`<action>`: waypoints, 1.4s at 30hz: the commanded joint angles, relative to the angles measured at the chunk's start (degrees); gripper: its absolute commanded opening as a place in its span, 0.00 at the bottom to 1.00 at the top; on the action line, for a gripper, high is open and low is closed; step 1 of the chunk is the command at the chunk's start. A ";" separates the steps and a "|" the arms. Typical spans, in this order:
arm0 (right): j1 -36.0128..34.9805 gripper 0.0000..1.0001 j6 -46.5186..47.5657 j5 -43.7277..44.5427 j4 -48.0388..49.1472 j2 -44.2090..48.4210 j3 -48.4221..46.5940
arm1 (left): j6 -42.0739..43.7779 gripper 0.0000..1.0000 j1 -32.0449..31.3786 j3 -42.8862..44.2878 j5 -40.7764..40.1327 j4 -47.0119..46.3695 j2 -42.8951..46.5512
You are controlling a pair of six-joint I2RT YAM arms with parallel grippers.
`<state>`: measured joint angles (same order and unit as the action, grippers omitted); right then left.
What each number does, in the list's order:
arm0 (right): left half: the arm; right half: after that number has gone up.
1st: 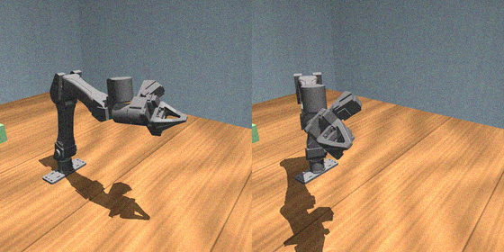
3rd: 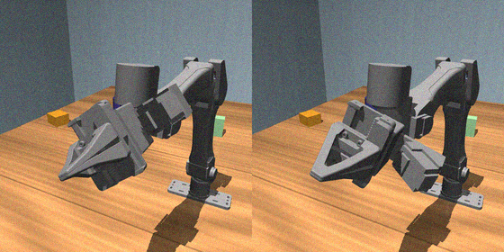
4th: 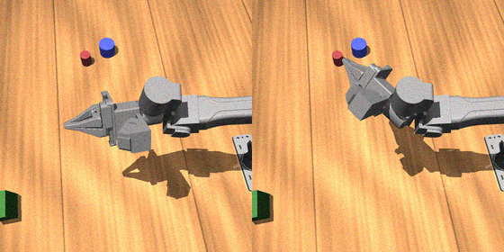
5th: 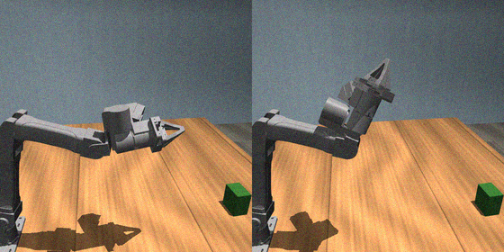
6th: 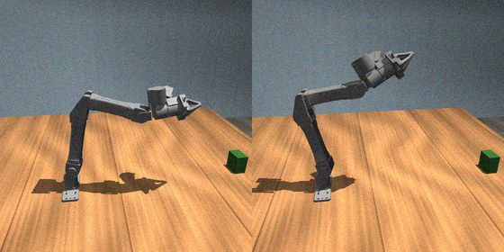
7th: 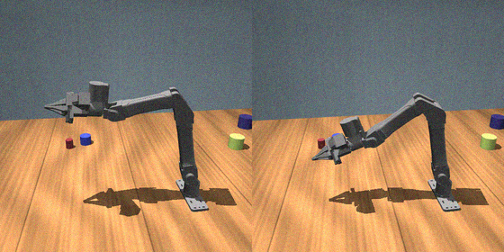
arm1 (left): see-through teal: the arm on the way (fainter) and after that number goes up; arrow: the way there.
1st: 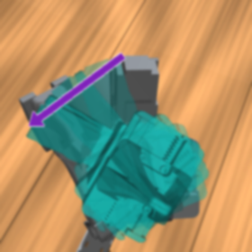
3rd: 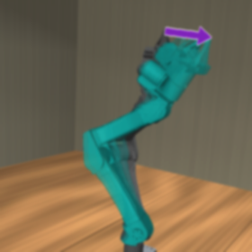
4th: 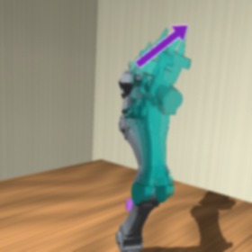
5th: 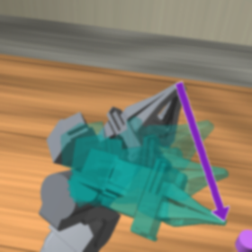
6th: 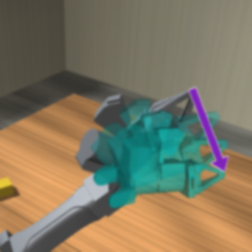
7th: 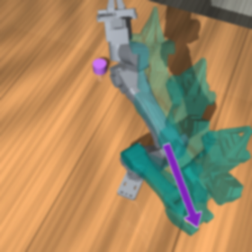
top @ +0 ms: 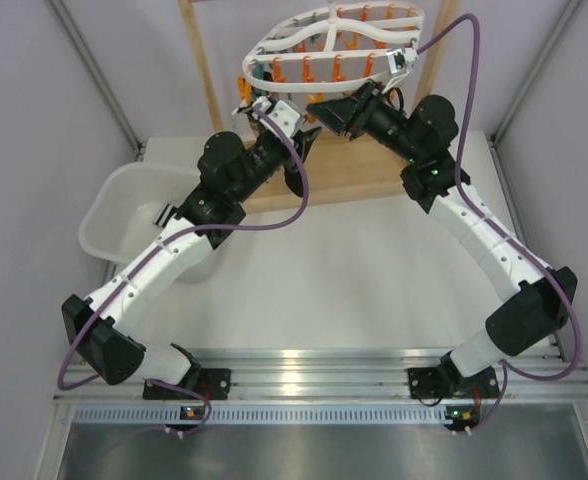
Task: Clip the socks to the hanger
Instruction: Open the clamp at the hanger.
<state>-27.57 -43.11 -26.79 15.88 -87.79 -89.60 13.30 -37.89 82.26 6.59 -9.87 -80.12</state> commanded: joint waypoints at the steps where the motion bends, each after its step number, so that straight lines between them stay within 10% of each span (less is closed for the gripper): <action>1: 0.41 0.00 -2.68 -0.20 3.54 0.51 0.66 | -1.87 0.41 -0.61 1.50 1.15 -1.90 0.49; 15: 1.29 0.00 -4.00 -1.78 5.13 0.78 1.01 | -4.77 0.33 -0.61 5.37 -0.96 -5.07 -2.76; 22: 1.47 0.02 -4.61 -0.56 5.57 1.13 1.45 | -4.95 0.00 -0.69 4.41 2.10 -5.51 -2.15; 31: 1.47 0.62 -5.14 4.71 4.95 2.09 2.41 | -2.76 0.00 -1.13 3.00 4.31 -2.79 -1.01; 37: 1.03 0.47 -3.39 6.57 4.86 2.97 3.56 | -1.70 0.00 -1.57 3.52 3.25 -2.00 -1.18; 42: 0.85 0.15 -1.63 6.66 5.66 3.59 4.44 | -1.43 0.00 -1.75 3.44 2.90 -1.56 -1.01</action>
<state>-26.85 -46.06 -22.79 21.47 -86.30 -85.84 10.72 -38.44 84.97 7.25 -10.24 -82.98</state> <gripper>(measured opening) 0.367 0.178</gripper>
